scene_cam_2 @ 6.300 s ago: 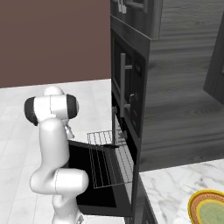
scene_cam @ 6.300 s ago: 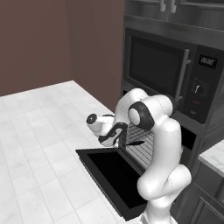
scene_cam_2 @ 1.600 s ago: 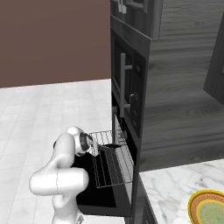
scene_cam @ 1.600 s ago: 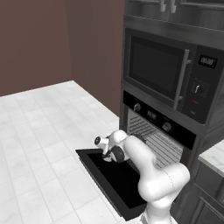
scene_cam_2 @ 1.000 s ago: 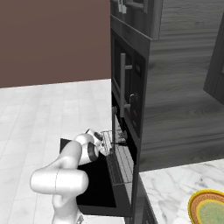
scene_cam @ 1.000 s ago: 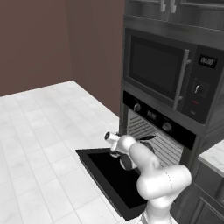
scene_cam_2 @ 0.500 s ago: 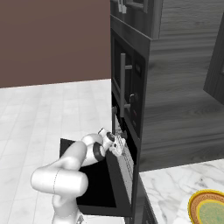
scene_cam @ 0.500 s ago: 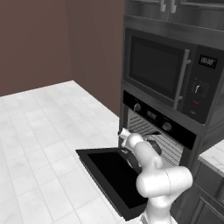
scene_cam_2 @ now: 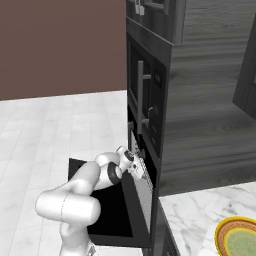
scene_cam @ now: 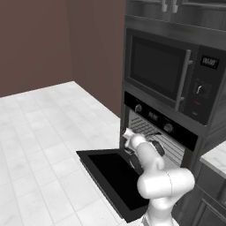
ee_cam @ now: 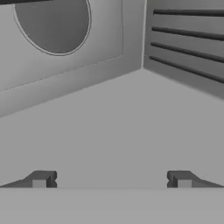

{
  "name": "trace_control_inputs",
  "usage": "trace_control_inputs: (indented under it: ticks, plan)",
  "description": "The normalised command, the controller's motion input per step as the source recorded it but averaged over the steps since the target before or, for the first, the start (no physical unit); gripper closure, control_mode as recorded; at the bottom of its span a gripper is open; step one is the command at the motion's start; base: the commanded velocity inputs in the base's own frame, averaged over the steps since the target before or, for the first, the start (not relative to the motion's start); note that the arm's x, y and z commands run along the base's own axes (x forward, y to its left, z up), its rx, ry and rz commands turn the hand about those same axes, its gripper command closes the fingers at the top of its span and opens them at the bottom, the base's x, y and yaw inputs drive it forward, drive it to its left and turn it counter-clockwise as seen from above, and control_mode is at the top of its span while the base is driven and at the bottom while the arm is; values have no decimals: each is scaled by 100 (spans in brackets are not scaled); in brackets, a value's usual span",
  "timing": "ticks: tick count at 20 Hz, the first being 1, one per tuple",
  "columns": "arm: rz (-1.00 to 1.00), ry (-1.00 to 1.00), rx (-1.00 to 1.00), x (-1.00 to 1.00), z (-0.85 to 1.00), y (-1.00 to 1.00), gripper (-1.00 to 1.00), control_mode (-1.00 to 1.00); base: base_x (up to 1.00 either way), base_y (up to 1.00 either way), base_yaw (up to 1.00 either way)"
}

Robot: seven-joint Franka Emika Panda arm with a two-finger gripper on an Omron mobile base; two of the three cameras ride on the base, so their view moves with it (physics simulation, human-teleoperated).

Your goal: Place the fish on the rack of the oven, and slide the rack back inside. Close the oven door.

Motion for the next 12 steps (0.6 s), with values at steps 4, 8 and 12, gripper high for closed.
trace_control_inputs:
  ticks: [4,8,12]
  plan:
    - [0,-10,0,-60,55,22,-100,-100,0,0,0]
    - [8,-6,0,-52,43,78,-100,-100,0,0,0]
    - [22,7,0,-41,-16,97,-100,-100,0,0,0]
